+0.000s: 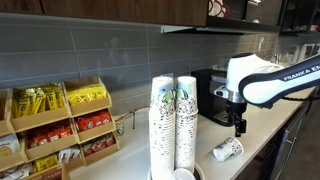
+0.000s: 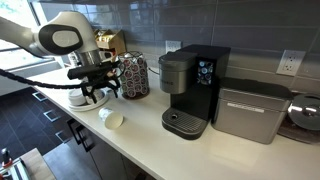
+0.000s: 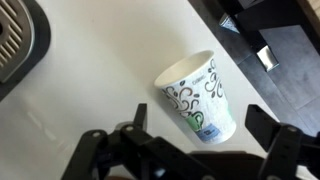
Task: Pick up one paper cup from the stack on the right and place it the right way up on the kitchen counter
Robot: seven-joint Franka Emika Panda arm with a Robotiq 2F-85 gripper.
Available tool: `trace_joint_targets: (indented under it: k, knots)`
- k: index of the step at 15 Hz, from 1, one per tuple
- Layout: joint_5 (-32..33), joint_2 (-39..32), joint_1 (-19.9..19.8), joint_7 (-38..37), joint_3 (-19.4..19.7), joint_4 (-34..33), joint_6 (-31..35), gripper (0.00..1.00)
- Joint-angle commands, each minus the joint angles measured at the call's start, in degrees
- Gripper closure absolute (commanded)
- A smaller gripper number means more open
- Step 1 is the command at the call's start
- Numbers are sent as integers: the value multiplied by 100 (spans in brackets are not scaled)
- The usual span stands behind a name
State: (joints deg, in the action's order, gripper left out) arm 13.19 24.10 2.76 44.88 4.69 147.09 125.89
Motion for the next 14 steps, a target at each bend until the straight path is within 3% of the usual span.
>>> trace_joint_targets:
  k: [1,6,14]
  knots:
    - [-497,153,-166,-130,355,-30,-518,0]
    - [-1424,48,-310,-126,879,27,-581,0]
    - [-2760,-103,-362,747,1491,223,-343,0]
